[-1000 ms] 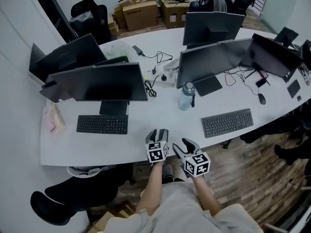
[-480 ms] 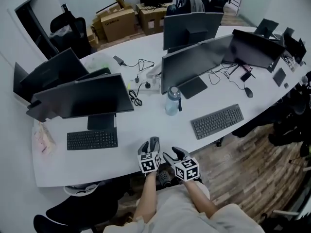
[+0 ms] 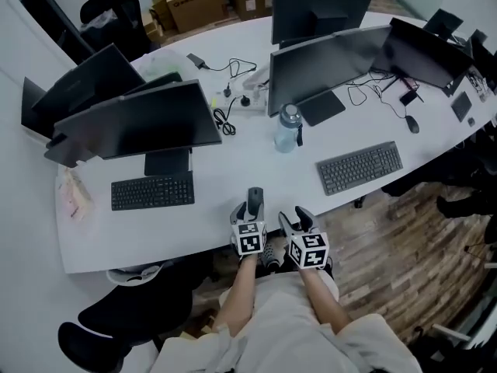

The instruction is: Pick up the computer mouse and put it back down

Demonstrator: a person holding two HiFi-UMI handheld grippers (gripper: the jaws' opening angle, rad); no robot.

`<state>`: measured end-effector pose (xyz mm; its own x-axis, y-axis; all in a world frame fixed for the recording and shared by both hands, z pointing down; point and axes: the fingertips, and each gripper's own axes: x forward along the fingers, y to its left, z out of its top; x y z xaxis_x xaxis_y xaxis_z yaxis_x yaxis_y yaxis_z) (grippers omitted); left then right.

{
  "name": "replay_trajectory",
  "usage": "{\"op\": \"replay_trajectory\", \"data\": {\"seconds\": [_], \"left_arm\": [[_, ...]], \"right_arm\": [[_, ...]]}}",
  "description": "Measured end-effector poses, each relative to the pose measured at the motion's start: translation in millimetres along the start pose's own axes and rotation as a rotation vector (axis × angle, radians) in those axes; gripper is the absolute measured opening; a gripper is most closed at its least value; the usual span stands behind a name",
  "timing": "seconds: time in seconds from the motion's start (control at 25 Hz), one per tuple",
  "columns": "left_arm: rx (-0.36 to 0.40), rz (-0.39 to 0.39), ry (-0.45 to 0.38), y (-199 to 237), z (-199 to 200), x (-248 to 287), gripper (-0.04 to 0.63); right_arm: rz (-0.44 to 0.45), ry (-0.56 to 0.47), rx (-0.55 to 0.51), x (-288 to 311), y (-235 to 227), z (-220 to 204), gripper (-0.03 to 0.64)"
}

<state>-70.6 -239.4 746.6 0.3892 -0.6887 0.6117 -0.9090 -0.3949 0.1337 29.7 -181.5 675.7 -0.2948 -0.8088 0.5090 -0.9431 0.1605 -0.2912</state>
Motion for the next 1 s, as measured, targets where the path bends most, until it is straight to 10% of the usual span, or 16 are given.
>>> {"op": "replay_trajectory", "data": {"seconds": [0.48,1.0], "left_arm": [[0.006,0.01,0.017,-7.0,-13.1,12.0,0.206],[0.011,0.061,0.085,-1.4,-20.6,38.6,0.275]], "right_arm": [[0.052,0.044,-0.078,6.7,8.8,-7.7,0.219],[0.1,0.013,-0.118,25.9,4.3,15.1,0.005]]}}
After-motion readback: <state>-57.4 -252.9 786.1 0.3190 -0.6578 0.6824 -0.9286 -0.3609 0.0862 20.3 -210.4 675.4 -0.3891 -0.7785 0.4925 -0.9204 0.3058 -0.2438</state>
